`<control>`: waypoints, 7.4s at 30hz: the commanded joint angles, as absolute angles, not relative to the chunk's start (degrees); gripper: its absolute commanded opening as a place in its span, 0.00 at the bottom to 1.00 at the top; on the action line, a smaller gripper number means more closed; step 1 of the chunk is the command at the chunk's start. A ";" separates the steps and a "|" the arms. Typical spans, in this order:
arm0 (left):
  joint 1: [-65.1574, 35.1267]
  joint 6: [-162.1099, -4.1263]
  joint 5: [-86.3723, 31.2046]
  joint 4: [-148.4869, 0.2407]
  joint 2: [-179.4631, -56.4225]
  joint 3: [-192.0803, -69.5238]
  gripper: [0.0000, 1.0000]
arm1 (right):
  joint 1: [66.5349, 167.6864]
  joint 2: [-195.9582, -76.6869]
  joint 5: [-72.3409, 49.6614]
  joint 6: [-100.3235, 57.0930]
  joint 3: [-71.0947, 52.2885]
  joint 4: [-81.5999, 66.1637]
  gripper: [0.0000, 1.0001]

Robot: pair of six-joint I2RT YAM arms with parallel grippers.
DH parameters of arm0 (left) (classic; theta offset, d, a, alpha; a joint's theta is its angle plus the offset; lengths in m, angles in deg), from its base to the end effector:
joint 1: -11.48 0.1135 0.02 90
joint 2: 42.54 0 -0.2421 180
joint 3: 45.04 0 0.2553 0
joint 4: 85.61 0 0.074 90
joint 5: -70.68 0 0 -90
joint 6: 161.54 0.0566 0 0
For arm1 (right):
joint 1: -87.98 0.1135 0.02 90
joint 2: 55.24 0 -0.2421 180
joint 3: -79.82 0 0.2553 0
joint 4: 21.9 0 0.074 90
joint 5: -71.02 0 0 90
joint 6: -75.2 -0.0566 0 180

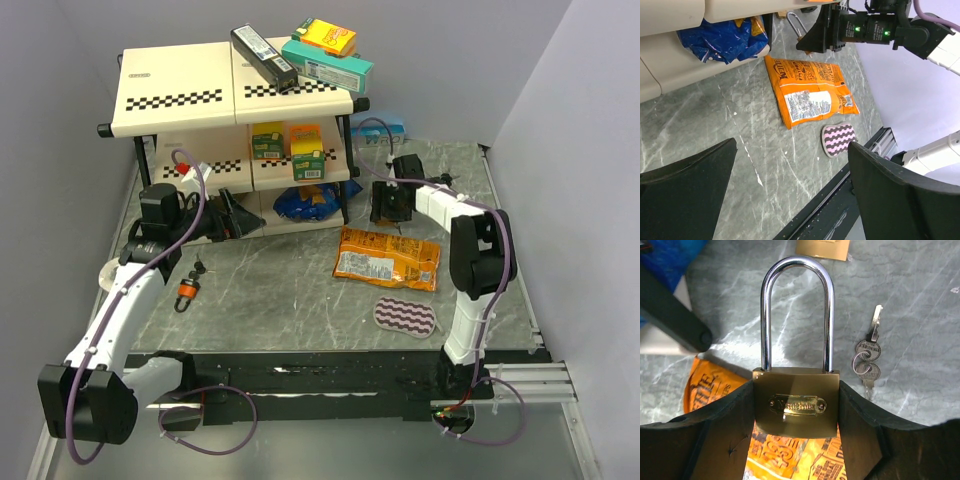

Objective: Lock with the key
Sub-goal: Place the lock at the center of the board, then pick up the lock from the center of the board, then lock the lock.

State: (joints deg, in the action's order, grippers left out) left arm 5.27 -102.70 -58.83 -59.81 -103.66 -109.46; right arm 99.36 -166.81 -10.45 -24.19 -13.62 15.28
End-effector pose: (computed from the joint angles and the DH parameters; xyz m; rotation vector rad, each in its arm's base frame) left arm 0.2612 -0.0646 0.2952 0.0361 2.0305 -1.0946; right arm 0.4156 0.0922 0.1523 -0.1038 2.5513 0.3310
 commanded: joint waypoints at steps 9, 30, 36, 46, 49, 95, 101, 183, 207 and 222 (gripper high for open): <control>5.77 -103.88 -58.96 -61.74 -104.68 -109.96 0.97 | 100.90 -169.32 -14.58 -26.84 -17.70 13.83 0.10; 5.95 -103.09 -59.23 -60.16 -105.03 -110.31 0.97 | 102.05 -171.17 -15.55 -29.92 -18.50 18.32 0.31; 6.03 -102.66 -59.05 -59.63 -104.68 -110.31 0.97 | 102.05 -171.35 -15.64 -30.09 -18.93 18.67 0.42; 6.74 -100.63 -58.26 -56.12 -103.97 -111.54 0.99 | 101.96 -169.50 -15.03 -29.83 -18.85 18.49 0.70; 7.18 -99.67 -58.43 -54.97 -103.97 -111.98 0.99 | 101.96 -168.97 -14.24 -29.92 -18.93 18.58 0.80; 23.44 -45.77 -33.13 -28.32 -110.19 -102.41 0.97 | 101.43 -112.11 3.96 -9.97 7.43 13.21 1.00; 23.35 -50.53 -32.16 -35.09 -114.78 -100.04 0.92 | 101.43 -110.53 4.40 -9.70 7.52 14.36 1.00; -47.75 0.88 -14.66 -69.56 -94.13 -105.30 0.01 | 122.26 -127.04 24.44 -24.90 0.75 1.62 0.81; -52.06 -5.17 -7.02 -68.68 -96.85 -106.80 0.04 | 127.71 -129.86 16.87 -23.15 0.75 3.11 0.09; -46.53 -40.14 -18.85 -37.14 -93.08 -118.12 0.96 | 115.60 -121.43 31.18 -24.65 5.76 3.19 0.00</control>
